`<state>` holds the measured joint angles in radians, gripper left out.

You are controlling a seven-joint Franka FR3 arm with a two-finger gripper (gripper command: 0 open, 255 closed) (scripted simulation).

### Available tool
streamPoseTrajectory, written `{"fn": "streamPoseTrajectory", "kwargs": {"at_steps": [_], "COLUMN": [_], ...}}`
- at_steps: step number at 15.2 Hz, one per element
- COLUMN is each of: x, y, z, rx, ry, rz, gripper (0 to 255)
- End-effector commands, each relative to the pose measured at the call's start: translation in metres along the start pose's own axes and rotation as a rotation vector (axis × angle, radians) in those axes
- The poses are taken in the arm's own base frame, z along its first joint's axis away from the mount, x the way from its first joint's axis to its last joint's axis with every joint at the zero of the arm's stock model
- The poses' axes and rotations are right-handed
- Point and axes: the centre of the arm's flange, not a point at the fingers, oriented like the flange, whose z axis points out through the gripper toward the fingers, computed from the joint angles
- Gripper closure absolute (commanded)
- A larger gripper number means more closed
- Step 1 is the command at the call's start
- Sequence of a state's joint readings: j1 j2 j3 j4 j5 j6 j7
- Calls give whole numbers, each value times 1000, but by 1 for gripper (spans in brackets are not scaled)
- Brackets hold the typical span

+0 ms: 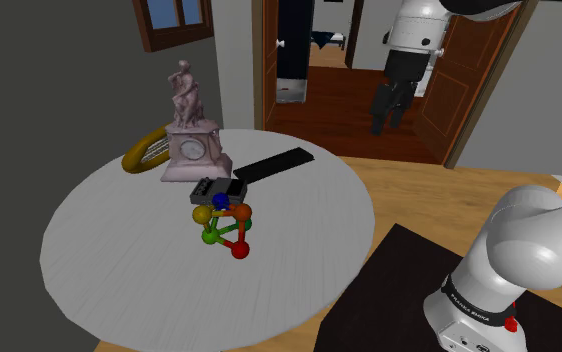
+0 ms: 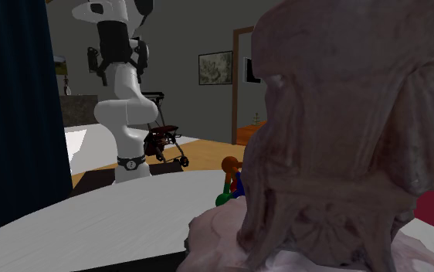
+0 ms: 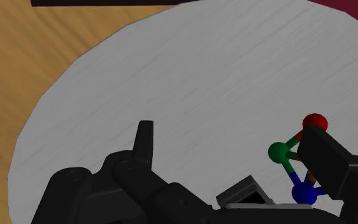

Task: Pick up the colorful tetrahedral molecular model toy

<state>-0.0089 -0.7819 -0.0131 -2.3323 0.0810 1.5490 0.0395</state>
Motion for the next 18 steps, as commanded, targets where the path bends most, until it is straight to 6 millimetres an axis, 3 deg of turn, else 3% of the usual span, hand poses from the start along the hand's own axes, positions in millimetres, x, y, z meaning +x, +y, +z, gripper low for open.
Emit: {"fn": "streamPoseTrajectory", "kwargs": {"at_steps": [1, 18], "x": [0, 113], "y": [0, -150], "z": [0, 121], "rx": [0, 23], "ry": [0, -20], "rz": [0, -14], "gripper": [0, 0]}}
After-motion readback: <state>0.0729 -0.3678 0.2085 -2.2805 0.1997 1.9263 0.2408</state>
